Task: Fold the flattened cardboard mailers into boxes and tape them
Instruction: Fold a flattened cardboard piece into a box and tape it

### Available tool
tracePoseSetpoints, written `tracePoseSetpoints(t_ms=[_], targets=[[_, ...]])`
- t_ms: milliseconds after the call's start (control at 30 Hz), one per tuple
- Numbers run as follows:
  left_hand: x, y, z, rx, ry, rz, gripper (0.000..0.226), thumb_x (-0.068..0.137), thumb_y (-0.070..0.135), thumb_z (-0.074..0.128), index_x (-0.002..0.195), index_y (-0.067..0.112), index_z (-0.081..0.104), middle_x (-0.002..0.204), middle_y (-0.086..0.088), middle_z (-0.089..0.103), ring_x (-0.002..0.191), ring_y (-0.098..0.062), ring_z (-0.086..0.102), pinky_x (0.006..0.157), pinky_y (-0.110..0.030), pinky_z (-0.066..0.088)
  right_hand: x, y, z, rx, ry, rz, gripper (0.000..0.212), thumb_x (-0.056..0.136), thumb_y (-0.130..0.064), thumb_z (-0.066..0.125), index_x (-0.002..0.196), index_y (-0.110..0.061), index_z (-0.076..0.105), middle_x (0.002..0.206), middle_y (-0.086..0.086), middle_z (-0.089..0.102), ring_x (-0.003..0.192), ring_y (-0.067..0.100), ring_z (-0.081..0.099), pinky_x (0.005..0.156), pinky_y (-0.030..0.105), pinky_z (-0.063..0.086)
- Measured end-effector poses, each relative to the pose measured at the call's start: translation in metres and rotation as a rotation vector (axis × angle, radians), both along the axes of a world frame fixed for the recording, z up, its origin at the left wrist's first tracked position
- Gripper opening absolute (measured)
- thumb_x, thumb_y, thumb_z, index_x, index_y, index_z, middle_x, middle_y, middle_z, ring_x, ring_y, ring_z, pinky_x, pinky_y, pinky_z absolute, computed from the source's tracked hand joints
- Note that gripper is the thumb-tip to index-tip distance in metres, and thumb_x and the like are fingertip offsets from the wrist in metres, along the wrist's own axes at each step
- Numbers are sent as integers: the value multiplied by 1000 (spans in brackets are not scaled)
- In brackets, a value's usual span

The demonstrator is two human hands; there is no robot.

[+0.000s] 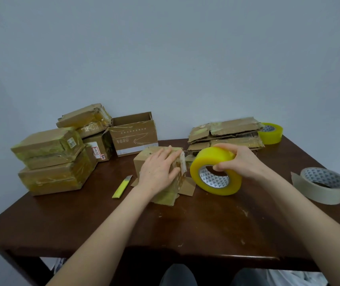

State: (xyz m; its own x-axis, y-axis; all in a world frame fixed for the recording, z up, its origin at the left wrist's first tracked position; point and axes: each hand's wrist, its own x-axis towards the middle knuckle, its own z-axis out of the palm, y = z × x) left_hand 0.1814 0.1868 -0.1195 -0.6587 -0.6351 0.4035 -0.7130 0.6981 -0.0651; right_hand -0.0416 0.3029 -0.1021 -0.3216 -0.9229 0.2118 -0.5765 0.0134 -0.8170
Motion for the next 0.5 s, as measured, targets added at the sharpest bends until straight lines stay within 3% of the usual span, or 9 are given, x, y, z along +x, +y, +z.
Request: tracePoseSetpoints(t_ms=[67, 100, 167, 233, 300, 400, 500], targets=[[7, 5, 4, 30, 70, -29, 62, 94, 46, 45, 150, 36, 19, 158, 4, 22, 145, -15, 17, 117, -33, 10, 4, -2, 1, 4, 16, -10, 62, 69, -21, 83, 125, -35, 59, 119, -3, 58, 112, 20, 53, 91, 36, 46], [11, 8, 5, 28, 166, -30, 61, 94, 41, 48, 149, 33, 22, 156, 4, 26, 144, -14, 21, 116, -33, 14, 5, -3, 2, 9, 29, -12, 63, 69, -21, 83, 125, -35, 59, 118, -2, 58, 112, 21, 53, 91, 37, 47], [25, 13, 5, 4, 454, 34, 52, 93, 26, 50, 143, 25, 36, 144, 3, 43, 132, -14, 39, 104, -30, 35, 9, -6, 3, 18, 41, -10, 65, 68, -22, 83, 126, -35, 58, 119, -1, 58, 111, 23, 54, 92, 40, 48], [45, 6, -1, 10, 658, 178, 42, 93, 16, 49, 134, 18, 45, 131, 0, 51, 119, -16, 49, 87, -29, 45, 13, -8, 3, 16, 41, -7, 65, 68, -21, 84, 127, -34, 58, 119, -1, 58, 110, 23, 54, 91, 42, 49], [67, -8, -11, 116, 608, 374, 40, 94, 16, 48, 133, 17, 44, 131, -4, 48, 118, -20, 48, 83, -33, 47, 16, -11, 3, 7, 40, -2, 64, 69, -20, 83, 126, -33, 58, 117, -1, 57, 107, 22, 53, 87, 39, 48], [88, -27, -31, 348, 304, 588, 49, 98, 25, 45, 144, 15, 34, 144, -9, 39, 127, -26, 44, 92, -39, 46, 17, -14, 3, 8, 49, 0, 61, 70, -18, 82, 125, -34, 59, 116, -1, 57, 105, 21, 53, 83, 37, 47], [93, -37, -47, 380, 122, 632, 40, 99, 30, 44, 137, 15, 45, 132, -8, 53, 118, -26, 53, 85, -38, 48, 15, -14, 3, 7, 37, 2, 59, 70, -19, 83, 120, -37, 59, 119, -1, 57, 106, 22, 54, 84, 38, 47]])
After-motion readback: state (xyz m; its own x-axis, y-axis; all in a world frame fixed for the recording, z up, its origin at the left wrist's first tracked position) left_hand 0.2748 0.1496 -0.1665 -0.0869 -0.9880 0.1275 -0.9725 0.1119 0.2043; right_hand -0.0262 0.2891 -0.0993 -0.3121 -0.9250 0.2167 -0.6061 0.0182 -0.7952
